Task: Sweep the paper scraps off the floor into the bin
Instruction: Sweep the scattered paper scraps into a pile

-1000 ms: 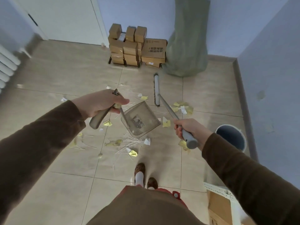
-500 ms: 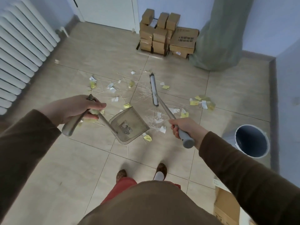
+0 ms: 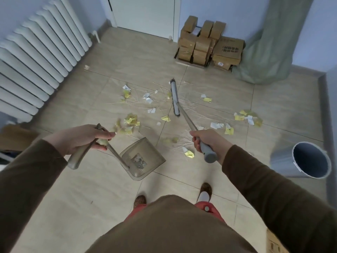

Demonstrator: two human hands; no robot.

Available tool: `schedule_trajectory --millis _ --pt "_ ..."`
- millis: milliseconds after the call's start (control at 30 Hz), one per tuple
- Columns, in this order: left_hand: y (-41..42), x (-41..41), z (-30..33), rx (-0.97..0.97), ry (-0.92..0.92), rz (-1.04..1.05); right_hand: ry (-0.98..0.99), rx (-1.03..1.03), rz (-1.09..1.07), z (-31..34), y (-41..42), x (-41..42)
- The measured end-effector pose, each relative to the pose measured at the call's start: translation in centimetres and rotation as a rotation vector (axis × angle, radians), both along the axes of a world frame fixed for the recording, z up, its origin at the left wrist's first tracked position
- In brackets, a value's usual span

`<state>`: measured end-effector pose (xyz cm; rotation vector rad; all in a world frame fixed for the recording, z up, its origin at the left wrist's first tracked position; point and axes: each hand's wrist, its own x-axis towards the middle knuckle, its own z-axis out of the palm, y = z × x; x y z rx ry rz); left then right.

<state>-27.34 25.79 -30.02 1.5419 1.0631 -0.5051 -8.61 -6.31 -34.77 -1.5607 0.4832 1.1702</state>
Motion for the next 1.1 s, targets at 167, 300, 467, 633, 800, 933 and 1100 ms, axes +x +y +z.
schedule_trajectory --millis 167,300,467,633,800,933,1100 --pt "6.7 -6.4 -2.7 -0.067 0.007 0.041 -0.019 -0.004 -0.063 -0.2 6.7 -5.9" --pt "10.4 -9.5 -4.6 -0.082 0.032 0.048 -0.008 -0.017 -0.094 -0.3 9.3 -9.2" --pt "12.7 -11.3 -7.2 -0.090 0.057 0.041 0.006 -0.044 -0.119 -0.2 10.7 -11.8" --pt "13.8 -12.8 -8.5 -0.095 0.061 0.018 0.013 -0.050 -0.136 0.1 10.9 -13.8" --pt "14.9 -14.6 -8.8 -0.048 0.181 -0.161 0.016 -0.080 -0.113 -0.5 10.6 -14.9" --pt "15.3 -15.4 -8.9 0.058 0.242 -0.188 0.022 -0.092 -0.100 -0.7 10.3 -15.5" --pt "15.5 -16.4 -9.1 0.196 0.316 -0.268 0.030 -0.087 -0.081 -0.5 10.0 -16.2"
